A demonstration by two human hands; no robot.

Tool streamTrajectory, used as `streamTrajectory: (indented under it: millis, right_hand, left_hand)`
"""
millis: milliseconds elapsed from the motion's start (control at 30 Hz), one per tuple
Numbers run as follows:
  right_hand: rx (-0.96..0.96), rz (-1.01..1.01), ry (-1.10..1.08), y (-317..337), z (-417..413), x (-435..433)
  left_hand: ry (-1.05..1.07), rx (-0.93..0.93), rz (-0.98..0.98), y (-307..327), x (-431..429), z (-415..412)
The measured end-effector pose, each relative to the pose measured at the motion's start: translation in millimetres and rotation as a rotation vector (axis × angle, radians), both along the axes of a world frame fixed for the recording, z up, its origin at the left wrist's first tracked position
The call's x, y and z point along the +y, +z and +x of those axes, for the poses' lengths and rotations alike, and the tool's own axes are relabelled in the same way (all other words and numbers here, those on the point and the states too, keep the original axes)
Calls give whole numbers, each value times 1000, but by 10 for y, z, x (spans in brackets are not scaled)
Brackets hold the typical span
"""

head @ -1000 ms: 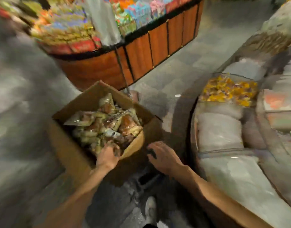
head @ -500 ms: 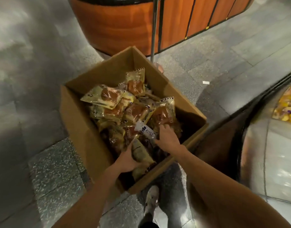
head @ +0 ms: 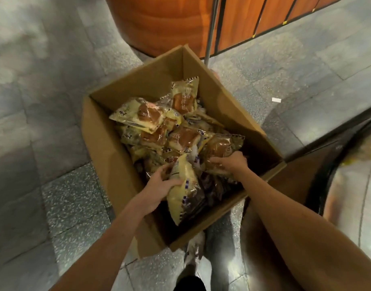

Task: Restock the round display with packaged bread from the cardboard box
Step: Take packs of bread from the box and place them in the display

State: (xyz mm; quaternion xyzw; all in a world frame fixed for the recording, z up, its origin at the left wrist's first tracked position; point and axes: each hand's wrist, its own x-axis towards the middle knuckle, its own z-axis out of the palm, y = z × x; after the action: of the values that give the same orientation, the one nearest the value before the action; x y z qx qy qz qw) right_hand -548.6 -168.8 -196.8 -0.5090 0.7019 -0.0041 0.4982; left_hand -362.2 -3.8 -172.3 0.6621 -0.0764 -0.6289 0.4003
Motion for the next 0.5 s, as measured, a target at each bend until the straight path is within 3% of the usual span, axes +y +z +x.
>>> streamTrajectory:
  millis: [100, 167, 367, 433, 500]
  right_hand:
    - [-40, -29, 25, 134, -119, 20]
    - [-173, -33, -33, 302, -266, 11]
    - [-427, -138, -9, 1070, -968, 79]
    - [-492, -147, -121, 1344, -1266, 199]
    - [-525, -215, -249, 1613, -1637, 352]
  left_hand:
    - [114, 160, -63, 257, -74, 100]
    - [151, 250, -101, 413, -144, 130]
    - [14, 503, -361, 913, -579, -207]
    - [-72, 658, -458, 1066, -751, -490]
    - [-119, 682, -472, 1154, -931, -831]
